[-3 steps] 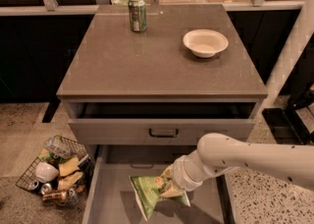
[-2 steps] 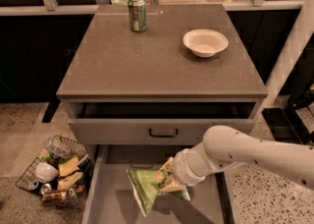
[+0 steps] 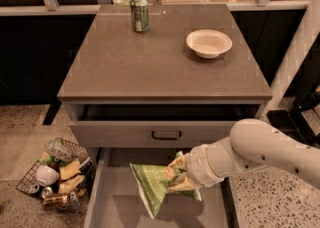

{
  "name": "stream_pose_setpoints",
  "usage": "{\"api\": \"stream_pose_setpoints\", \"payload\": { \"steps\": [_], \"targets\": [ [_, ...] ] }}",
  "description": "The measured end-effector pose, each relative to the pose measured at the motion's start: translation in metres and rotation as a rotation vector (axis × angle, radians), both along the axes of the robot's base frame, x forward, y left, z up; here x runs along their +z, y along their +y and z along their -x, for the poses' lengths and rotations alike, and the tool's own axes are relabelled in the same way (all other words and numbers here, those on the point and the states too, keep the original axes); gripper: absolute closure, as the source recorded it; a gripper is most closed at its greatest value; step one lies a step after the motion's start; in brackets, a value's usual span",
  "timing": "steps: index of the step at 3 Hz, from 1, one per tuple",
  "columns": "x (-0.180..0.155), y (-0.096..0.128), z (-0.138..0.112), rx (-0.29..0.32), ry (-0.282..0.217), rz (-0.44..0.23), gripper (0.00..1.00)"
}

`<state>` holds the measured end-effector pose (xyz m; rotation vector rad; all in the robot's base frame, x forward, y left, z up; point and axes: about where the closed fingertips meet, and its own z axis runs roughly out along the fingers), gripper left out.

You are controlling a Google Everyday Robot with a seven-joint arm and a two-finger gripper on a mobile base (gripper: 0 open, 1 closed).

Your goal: Pick green can from middle drawer and place on counter

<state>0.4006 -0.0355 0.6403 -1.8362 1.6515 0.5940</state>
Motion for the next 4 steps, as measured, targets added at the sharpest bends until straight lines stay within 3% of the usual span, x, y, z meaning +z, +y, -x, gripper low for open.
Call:
{"api": "stream_pose_setpoints", "payload": {
  "steps": [1,2,4],
  "targets": [
    [0.035,-0.005,0.004,-0.038,-0.011,-0.019,1.00],
    [0.070,-0.009,0.008,-0.163,-0.031,-0.069,1.00],
    [0.069,-0.004,0.001,-0.174,-0.024,-0.104,1.00]
  ]
}}
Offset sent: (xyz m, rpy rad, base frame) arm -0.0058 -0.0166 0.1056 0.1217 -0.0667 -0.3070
